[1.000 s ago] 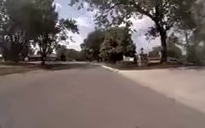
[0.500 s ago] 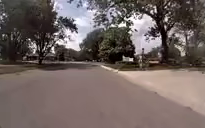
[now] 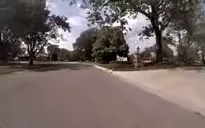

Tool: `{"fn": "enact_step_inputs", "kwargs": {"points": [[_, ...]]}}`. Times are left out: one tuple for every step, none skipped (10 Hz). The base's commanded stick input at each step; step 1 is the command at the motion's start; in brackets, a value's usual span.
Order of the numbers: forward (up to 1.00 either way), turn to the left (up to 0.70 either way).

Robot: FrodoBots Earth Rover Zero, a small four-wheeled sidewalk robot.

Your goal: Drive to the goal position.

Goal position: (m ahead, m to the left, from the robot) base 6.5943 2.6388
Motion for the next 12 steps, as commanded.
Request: {"fn": "enact_step_inputs", "kwargs": {"points": [[0.7,0.0],[0.7,0.0],[0.7,0.0],[0.7,0.0],[0.7,0.0],[0.7,0.0],[0.7,0.0],[0.7,0.0],[0.7,0.0],[0.7,0.21],[0.7,0.35],[0.7,0.35]]}}
